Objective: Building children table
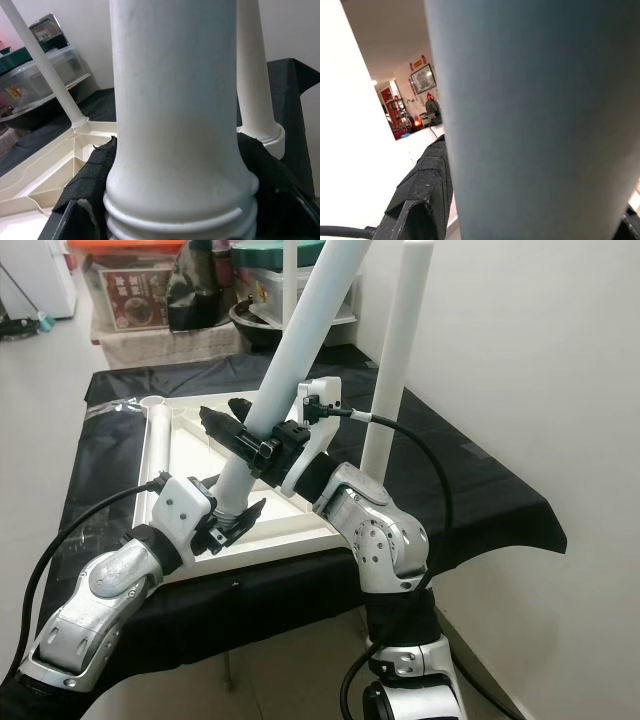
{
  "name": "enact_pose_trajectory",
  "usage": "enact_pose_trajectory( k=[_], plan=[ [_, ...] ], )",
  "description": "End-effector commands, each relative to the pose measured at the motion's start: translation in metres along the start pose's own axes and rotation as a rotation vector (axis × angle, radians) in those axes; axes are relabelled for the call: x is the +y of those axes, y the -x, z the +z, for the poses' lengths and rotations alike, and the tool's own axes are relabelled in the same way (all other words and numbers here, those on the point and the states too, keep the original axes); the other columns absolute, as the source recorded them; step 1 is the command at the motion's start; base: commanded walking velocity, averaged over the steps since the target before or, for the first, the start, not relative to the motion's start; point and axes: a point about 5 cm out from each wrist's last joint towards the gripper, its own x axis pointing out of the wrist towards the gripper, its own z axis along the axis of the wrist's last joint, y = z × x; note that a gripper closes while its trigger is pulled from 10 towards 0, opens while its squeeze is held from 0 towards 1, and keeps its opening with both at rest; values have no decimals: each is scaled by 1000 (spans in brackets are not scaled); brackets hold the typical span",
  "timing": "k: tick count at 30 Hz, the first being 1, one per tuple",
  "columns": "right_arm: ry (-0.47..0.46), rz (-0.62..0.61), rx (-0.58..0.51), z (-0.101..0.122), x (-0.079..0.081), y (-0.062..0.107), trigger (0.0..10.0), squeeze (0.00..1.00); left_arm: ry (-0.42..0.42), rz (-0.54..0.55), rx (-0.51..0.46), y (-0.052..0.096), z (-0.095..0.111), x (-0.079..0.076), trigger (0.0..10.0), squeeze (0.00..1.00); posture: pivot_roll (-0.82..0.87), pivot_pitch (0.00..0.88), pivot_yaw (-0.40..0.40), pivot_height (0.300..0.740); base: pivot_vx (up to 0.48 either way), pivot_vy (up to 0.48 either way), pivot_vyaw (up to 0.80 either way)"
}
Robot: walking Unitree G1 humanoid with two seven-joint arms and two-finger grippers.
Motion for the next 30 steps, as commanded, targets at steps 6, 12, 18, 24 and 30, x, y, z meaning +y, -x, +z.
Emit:
enact_pose_trajectory(
  k=[6, 12, 18, 24, 30],
  plan=[
    [7, 21, -21, 6, 4, -9, 10000, 0, -22, -50, 1, -2, -2, -11, 10000, 0, 96, 24, -36, 740, 0, 0, 0],
    [7, 15, -26, 7, 3, -9, 10000, 0, -20, -54, 2, -1, -3, -13, 10000, 0, 96, 24, -35, 740, 0, 0, 0],
    [5, 9, -33, 8, 3, -10, 10000, 0, -19, -57, 7, 0, -5, -15, 10000, 0, 97, 26, -37, 740, 0, 0, 0],
    [8, 11, -36, 10, 1, -11, 10000, 0, -21, -56, 11, 0, -6, -14, 10000, 0, 96, 22, -36, 740, 0, 0, 0],
    [12, 27, -27, 8, 3, -10, 0, 0, -29, -51, 8, 0, -6, -12, 10000, 0, 96, 16, -37, 740, 0, 0, 0]
  ],
)
